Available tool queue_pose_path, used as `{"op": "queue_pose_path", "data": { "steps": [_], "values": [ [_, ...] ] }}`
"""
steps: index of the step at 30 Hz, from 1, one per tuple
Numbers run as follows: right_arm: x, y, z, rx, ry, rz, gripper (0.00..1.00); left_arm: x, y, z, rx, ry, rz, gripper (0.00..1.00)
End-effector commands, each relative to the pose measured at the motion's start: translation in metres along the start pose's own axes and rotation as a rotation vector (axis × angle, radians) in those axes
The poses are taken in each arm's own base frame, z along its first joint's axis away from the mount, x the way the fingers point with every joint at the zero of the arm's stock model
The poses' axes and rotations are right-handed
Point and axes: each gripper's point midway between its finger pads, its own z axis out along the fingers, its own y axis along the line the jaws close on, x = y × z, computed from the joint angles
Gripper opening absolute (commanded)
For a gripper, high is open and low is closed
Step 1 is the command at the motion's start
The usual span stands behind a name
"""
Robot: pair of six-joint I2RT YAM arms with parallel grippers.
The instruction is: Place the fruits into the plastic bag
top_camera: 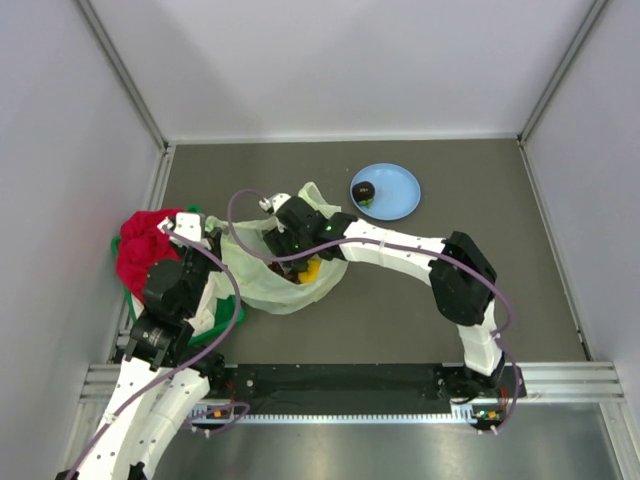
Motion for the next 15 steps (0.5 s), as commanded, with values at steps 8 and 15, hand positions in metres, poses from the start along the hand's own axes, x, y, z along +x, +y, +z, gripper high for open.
{"op": "queue_pose_path", "data": {
  "steps": [8,15],
  "values": [
    [-0.009,0.012,-0.007,-0.043,-0.039,-0.001,0.87,-0.015,-0.001,0.000,0.003,-0.055,-0.016,0.00],
    [-0.021,0.016,-0.019,-0.060,-0.077,0.007,0.90,-0.014,-0.001,0.000,0.005,-0.053,-0.016,0.00]
  ]
}}
